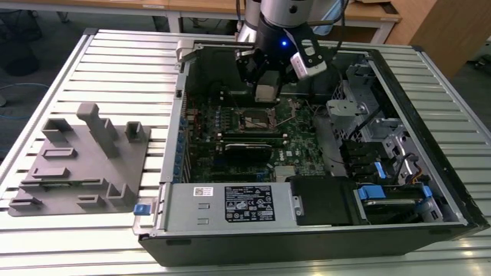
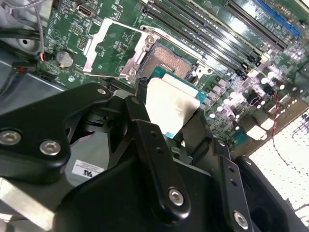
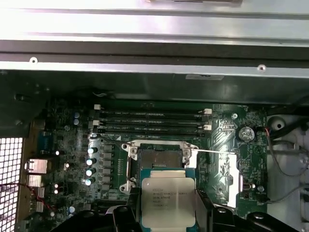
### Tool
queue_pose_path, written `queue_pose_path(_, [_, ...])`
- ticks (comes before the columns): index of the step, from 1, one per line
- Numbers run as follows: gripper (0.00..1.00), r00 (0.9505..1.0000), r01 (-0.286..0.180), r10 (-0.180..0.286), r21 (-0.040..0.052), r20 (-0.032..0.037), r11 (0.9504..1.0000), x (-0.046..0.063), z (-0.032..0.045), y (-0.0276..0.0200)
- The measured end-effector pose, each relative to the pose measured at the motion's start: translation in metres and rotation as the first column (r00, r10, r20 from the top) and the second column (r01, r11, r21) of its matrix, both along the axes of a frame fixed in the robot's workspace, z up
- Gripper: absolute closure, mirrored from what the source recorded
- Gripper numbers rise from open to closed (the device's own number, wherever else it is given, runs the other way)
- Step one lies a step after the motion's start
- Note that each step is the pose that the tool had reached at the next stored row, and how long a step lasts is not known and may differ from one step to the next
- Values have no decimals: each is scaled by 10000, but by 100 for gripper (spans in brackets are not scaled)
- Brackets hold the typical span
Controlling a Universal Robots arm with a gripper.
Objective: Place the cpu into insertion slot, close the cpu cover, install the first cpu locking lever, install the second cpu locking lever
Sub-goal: 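Place the cpu into insertion slot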
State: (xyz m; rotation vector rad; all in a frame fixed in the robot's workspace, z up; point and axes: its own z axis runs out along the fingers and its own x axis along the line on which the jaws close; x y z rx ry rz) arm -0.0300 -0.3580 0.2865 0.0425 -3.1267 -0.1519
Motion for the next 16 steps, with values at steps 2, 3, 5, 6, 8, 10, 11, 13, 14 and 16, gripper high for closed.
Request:
queue_pose_path(2, [46, 10000, -79, 79, -2, 0, 10000, -2, -15, 0])
queue_pose_path(3, [46, 10000, -91, 91, -2, 0, 10000, -2, -15, 0])
queue_pose_path(5, [46, 10000, -97, 97, -2, 0, 10000, -2, -15, 0])
queue_pose_path(6, [46, 10000, -100, 100, -1, 1, 10000, -2, -16, 0])
queue_pose_path(8, [46, 10000, -44, 44, 1, 1, 10000, -1, -18, 0])
queue_pose_path(10, [46, 9996, 283, -283, 2, 1, 9996, -1, -25, 0])
queue_pose_path(11, [46, 9989, 465, -465, 1, 1, 9989, -2, -28, 0])
queue_pose_path(13, [46, 9966, 823, -823, 1, 1, 9966, -2, -36, 0])
queue_pose_path(14, [46, 9950, 1001, -1001, 1, 1, 9950, -2, -41, 0])
queue_pose_path(16, [46, 9905, 1376, -1376, 0, 1, 9905, -2, -50, 0])
